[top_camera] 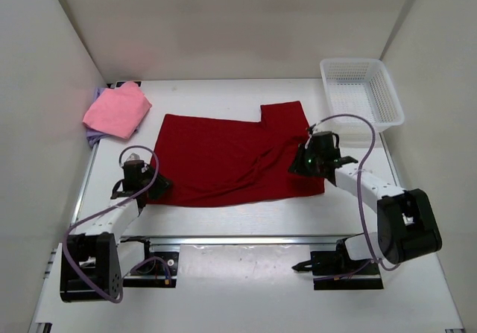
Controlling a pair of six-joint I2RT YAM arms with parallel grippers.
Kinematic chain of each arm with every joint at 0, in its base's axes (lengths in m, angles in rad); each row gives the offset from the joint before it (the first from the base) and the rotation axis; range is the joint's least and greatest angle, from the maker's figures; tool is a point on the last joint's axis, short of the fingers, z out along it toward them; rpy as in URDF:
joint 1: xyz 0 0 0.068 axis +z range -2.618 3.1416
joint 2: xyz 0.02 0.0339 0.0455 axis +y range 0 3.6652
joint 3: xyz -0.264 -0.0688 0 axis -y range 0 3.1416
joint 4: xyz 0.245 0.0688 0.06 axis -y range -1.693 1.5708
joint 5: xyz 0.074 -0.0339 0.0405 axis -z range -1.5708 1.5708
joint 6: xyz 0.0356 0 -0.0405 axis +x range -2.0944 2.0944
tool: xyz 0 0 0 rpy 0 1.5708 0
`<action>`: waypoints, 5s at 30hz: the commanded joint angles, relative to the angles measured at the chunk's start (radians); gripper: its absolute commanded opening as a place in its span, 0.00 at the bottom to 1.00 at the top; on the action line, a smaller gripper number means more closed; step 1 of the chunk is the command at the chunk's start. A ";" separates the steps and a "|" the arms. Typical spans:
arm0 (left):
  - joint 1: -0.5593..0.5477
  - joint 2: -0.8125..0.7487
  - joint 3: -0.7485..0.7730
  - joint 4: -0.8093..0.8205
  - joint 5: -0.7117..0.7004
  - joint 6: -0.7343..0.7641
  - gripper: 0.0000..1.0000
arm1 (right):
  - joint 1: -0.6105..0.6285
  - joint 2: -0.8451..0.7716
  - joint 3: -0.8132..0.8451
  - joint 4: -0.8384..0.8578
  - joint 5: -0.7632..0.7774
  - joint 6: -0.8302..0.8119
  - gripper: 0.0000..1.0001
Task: Fold and stack the t-shirts
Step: Fold the flattened tshirt in 1/3 of the way, then grap the side of the flattened tshirt furthest away from the robot with both arms
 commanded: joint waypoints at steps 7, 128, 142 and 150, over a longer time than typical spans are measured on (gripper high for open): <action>0.057 0.226 -0.026 0.110 0.260 -0.100 0.39 | -0.095 0.009 -0.266 0.112 -0.016 0.095 0.00; -0.085 1.429 1.877 -0.762 -0.365 0.416 0.35 | -0.181 -0.102 0.337 0.018 -0.321 0.018 0.01; -0.101 1.435 1.918 -0.775 -0.412 0.397 0.00 | -0.110 0.079 0.346 0.037 -0.191 -0.043 0.03; -0.104 1.273 1.723 -0.639 -0.369 0.383 0.00 | -0.139 0.433 0.660 -0.031 -0.050 -0.130 0.27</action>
